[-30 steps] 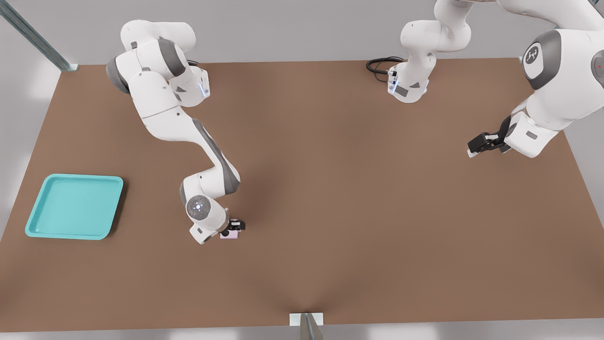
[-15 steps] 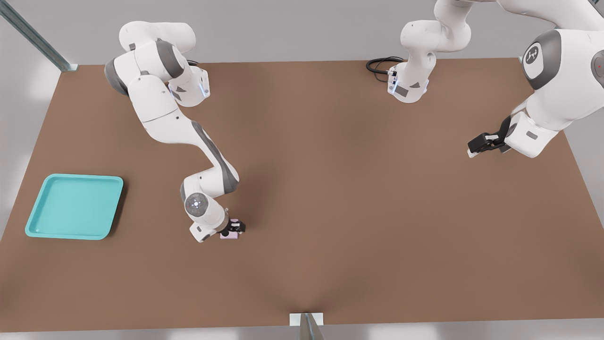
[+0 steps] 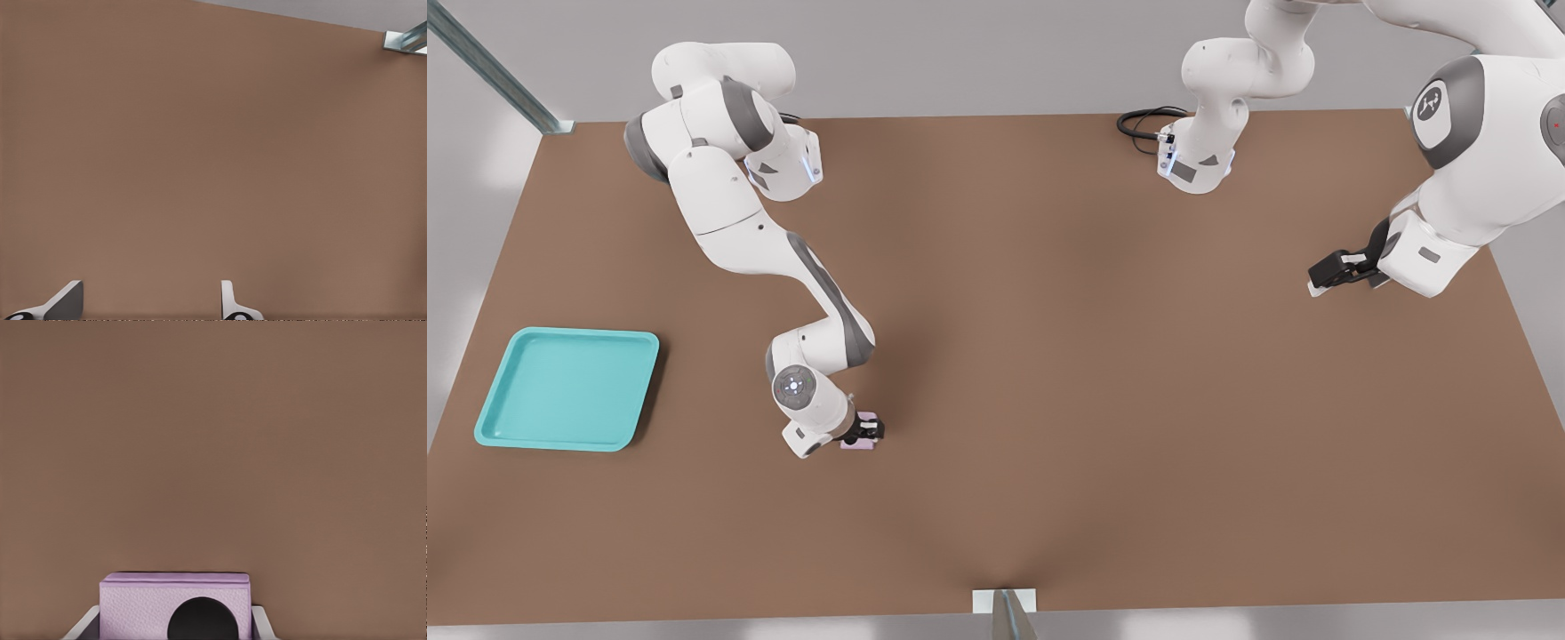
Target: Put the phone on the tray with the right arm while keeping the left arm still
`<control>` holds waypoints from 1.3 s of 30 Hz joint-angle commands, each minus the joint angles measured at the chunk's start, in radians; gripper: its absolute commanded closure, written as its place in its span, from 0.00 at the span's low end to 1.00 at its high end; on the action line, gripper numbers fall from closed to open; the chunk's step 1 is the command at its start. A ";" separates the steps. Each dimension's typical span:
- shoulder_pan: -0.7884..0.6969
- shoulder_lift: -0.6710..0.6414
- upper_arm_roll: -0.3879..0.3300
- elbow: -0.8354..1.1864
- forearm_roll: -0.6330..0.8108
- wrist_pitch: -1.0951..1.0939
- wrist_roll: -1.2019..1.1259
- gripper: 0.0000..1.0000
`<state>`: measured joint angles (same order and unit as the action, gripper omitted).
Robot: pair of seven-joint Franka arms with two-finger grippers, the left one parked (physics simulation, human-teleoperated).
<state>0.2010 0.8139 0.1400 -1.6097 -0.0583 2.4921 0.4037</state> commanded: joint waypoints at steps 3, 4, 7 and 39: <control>-0.011 -0.033 0.000 -0.004 -0.003 -0.012 -0.025 0.22; -0.015 -0.045 0.000 -0.007 -0.003 -0.015 -0.025 0.22; -0.049 -0.108 0.001 -0.059 -0.003 -0.015 -0.040 0.23; -0.862 -0.231 0.056 -0.108 0.005 -0.134 -1.313 0.00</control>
<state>-0.6738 0.6087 0.1967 -1.7222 -0.0584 2.3736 -0.5428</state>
